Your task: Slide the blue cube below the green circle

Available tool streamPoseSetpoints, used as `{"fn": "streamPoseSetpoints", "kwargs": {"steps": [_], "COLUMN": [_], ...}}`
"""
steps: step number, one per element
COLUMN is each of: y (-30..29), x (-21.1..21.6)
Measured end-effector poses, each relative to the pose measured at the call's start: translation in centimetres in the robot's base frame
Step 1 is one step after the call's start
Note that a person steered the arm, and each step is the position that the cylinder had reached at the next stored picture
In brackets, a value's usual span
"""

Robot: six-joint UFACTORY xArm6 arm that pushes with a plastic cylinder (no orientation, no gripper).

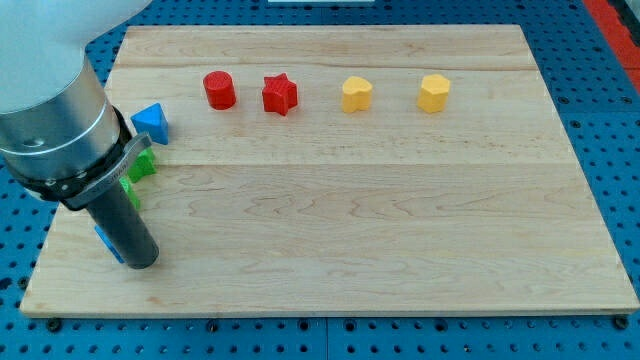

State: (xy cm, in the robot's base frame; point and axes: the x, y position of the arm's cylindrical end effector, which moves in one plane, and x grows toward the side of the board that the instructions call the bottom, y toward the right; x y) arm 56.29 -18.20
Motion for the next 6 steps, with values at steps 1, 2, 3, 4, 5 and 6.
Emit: {"fn": "streamPoseSetpoints", "kwargs": {"steps": [1, 2, 3, 4, 5, 6], "y": [0.0, 0.3, -0.2, -1.0, -1.7, -1.7], "x": [-1.0, -3.4, -5.0, -5.2, -4.9, -4.6]}}
